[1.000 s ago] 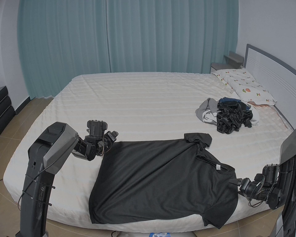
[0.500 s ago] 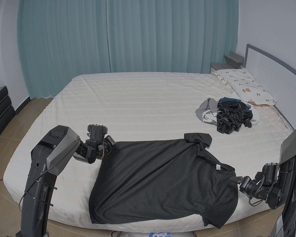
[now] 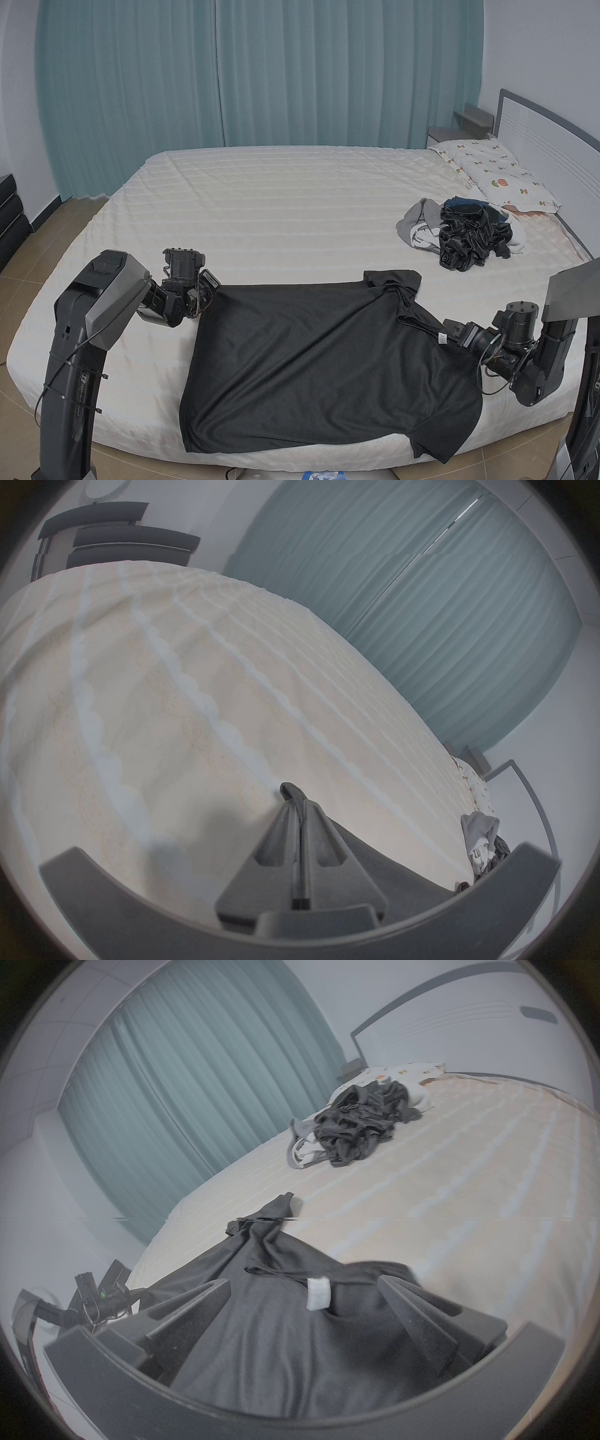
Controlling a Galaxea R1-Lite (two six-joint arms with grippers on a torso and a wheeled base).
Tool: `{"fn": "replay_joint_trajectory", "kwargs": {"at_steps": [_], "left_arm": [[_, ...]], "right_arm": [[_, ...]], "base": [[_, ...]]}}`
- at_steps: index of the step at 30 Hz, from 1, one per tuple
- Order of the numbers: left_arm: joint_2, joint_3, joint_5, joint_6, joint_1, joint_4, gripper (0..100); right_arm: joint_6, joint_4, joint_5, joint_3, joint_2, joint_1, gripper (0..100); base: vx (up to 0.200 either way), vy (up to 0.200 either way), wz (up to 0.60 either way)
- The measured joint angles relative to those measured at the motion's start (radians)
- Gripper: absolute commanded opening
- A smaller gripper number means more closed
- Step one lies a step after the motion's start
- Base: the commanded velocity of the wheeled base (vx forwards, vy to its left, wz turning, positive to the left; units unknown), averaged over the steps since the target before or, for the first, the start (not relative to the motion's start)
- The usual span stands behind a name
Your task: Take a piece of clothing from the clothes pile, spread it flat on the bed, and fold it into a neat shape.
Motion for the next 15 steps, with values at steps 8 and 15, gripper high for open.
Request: {"fn": "replay_joint_trajectory", "kwargs": {"at_steps": [8,15], "left_arm": [[-0.001,0.003,0.000,-0.004,0.003,-0.002,0],[-0.001,0.006,0.000,-0.004,0.005,-0.005,0]], "right_arm": [[-0.063,0.192,-0.044,-0.248,0.049,0.058,100],[-0.214,0.346,-0.074,-0.462,0.137,0.087,100]], "base": [[0.000,0.000,0.00],[0.000,0.000,0.00]]}}
